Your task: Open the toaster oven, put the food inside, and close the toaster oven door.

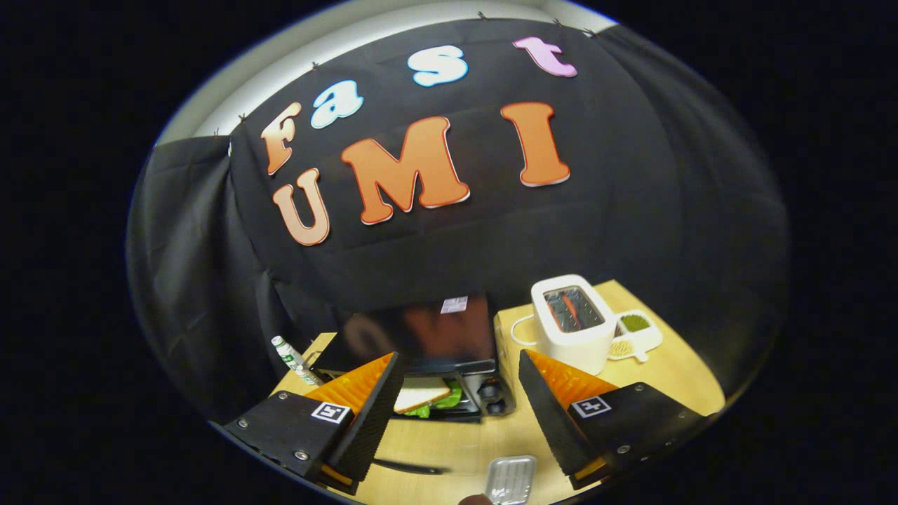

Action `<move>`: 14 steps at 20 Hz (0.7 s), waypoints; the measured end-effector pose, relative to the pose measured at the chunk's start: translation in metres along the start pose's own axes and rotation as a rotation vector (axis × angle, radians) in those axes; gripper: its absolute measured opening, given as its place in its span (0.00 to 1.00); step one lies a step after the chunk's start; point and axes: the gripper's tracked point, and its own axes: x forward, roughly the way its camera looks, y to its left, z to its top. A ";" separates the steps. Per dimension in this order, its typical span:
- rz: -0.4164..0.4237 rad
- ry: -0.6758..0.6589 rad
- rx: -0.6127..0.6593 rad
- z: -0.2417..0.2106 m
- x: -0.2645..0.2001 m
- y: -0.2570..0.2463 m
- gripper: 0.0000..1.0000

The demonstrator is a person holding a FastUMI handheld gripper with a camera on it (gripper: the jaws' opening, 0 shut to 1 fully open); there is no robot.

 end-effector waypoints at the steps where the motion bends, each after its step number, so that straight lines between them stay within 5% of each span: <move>1: -0.008 -0.024 -0.044 0.007 -0.003 -0.001 0.98; 5: -0.024 -0.064 -0.157 0.000 -0.010 0.009 0.99; 14: 0.028 0.132 -0.064 -0.120 -0.004 0.051 0.99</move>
